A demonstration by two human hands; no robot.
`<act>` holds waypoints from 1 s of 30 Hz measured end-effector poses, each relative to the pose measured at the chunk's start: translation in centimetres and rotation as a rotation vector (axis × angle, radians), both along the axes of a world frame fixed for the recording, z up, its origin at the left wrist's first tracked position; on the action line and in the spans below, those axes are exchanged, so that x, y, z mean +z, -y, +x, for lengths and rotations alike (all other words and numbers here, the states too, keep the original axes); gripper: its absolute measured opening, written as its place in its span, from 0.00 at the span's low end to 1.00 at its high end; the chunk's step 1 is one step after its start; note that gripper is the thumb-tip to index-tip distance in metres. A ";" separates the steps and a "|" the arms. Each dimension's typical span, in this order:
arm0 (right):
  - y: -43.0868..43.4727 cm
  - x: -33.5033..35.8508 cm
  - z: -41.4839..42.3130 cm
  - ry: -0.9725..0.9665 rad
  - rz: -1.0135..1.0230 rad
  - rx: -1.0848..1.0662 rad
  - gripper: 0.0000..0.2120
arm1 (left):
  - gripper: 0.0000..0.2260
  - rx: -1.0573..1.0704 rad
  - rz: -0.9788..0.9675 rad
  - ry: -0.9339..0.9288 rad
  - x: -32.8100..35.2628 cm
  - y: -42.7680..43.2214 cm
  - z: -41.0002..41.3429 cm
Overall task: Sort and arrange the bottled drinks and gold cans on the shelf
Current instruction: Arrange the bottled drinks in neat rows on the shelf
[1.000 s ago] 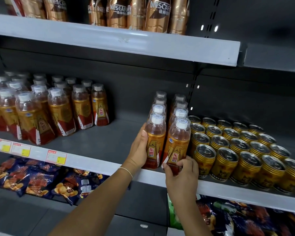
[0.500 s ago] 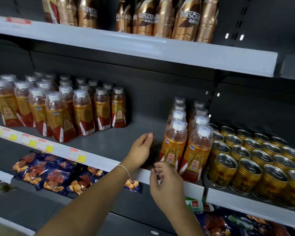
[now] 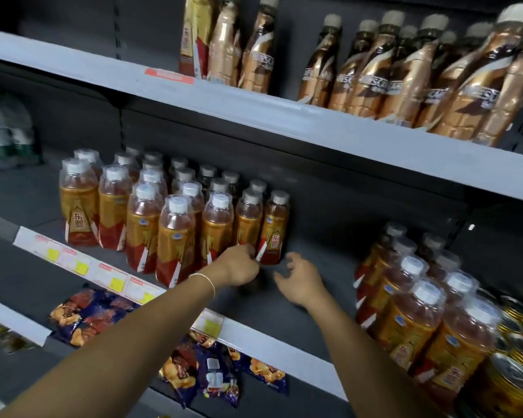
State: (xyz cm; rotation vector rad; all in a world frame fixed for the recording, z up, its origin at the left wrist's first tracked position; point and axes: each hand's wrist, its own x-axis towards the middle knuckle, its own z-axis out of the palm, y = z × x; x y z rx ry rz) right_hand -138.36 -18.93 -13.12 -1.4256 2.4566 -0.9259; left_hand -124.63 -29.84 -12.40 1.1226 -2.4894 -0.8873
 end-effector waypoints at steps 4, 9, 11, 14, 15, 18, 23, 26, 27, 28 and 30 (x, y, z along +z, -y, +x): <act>5.3 1.1 -0.5 0.216 -0.123 -0.110 0.28 | 0.20 -0.089 0.085 -0.054 0.0 0.8 1.0; 8.8 1.2 -0.6 0.390 -0.259 -0.210 0.20 | 0.21 -0.150 0.130 -0.098 0.0 0.6 2.1; 9.0 1.0 -0.6 0.374 -0.270 -0.229 0.18 | 0.20 -0.162 0.121 -0.116 0.2 0.5 2.3; 8.1 0.7 -0.6 0.303 -0.295 -0.291 0.21 | 0.20 -0.169 0.118 -0.147 0.4 0.7 2.0; 7.5 0.6 -0.5 0.277 -0.311 -0.320 0.23 | 0.20 -0.166 0.134 -0.165 0.5 0.9 1.7; 4.8 0.0 -0.5 0.177 -0.362 -0.394 0.26 | 0.19 -0.166 0.194 -0.228 0.3 1.1 -0.1; 1.2 -1.1 -1.7 0.096 -0.406 -0.424 0.33 | 0.18 -0.178 0.416 -0.318 0.1 -0.3 -4.3; 0.3 -2.0 -2.7 0.108 -0.398 -0.418 0.30 | 0.17 -0.215 0.538 -0.443 -0.3 -1.2 -6.2; 0.2 -2.3 -3.0 0.145 -0.386 -0.421 0.29 | 0.19 -0.221 0.570 -0.476 -0.3 -1.3 -6.7; 0.1 -2.6 -3.2 0.181 -0.374 -0.426 0.28 | 0.20 -0.222 0.596 -0.506 -0.4 -1.3 -7.1; 0.1 -2.7 -3.8 0.213 -0.376 -0.437 0.26 | 0.23 -0.213 0.647 -0.550 -0.5 -1.4 -8.0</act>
